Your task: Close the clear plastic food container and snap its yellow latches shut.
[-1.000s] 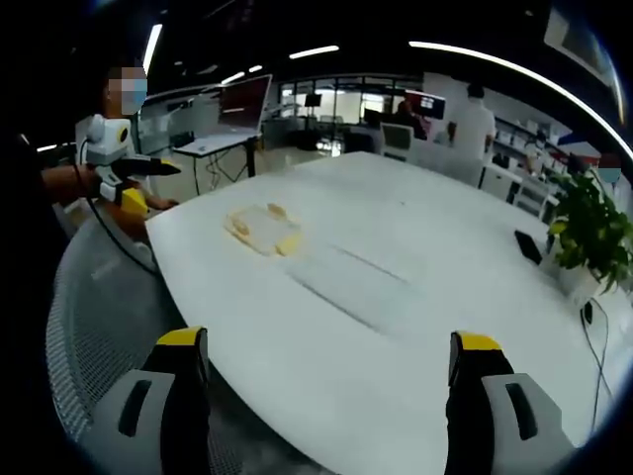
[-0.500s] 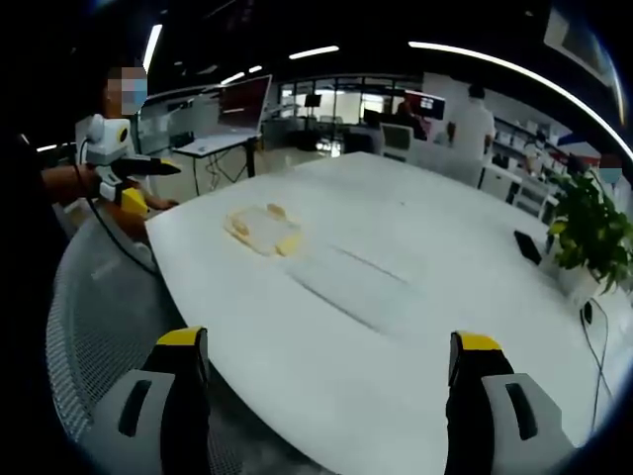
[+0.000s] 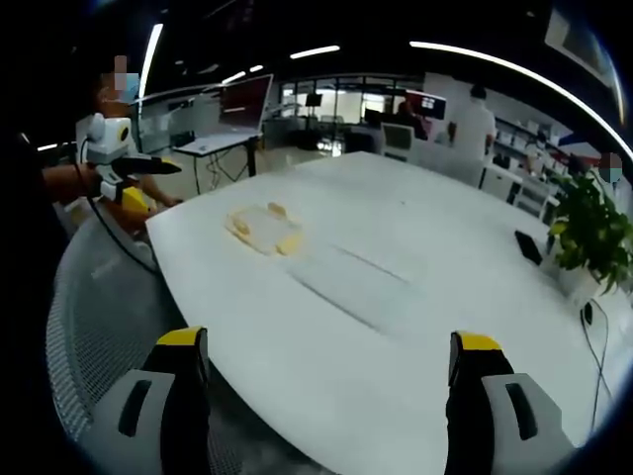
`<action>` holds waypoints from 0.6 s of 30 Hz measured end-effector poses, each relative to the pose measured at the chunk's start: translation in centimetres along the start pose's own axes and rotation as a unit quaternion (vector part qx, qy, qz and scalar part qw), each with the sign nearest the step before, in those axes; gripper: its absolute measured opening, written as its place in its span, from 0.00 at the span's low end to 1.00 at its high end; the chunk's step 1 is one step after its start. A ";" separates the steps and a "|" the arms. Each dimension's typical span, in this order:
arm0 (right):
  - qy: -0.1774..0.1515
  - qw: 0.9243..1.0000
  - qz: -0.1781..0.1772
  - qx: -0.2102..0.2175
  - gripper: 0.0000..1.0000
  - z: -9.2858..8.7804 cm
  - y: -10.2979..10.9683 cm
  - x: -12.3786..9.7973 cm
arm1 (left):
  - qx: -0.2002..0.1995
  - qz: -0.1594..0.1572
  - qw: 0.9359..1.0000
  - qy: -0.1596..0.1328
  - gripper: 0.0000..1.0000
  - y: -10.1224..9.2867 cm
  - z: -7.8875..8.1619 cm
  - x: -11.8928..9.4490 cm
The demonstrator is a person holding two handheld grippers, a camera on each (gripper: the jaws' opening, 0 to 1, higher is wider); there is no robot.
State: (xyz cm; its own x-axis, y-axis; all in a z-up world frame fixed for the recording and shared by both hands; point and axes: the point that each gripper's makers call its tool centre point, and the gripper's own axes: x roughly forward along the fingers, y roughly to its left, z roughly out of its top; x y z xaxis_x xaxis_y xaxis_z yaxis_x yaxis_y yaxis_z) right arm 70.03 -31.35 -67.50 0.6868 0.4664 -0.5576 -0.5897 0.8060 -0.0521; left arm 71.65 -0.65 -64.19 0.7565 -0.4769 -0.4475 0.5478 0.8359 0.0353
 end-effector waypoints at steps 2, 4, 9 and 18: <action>0.000 1.000 0.000 0.000 0.99 0.0 0.0 0.0 | 0.000 0.000 1.000 0.000 0.99 0.0 0.0 0.0; 0.000 1.000 0.000 -0.001 0.99 0.0 0.1 0.0 | 0.000 0.000 1.000 0.000 0.99 0.0 0.0 0.0; 0.001 1.000 0.001 -0.001 0.99 0.0 0.1 0.0 | 0.000 0.000 1.000 -0.001 0.99 0.0 0.0 0.0; 0.002 1.000 0.001 0.000 0.99 0.0 0.1 0.0 | 0.001 -0.001 1.000 0.001 0.99 0.0 -0.1 0.0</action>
State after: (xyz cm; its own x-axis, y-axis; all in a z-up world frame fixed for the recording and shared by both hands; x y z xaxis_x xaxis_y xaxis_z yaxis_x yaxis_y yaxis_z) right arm 69.99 -31.28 -67.54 0.6846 0.4658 -0.5607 -0.5907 0.8052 -0.0522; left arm 71.66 -0.66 -64.26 0.7545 -0.4787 -0.4489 0.5505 0.8341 0.0358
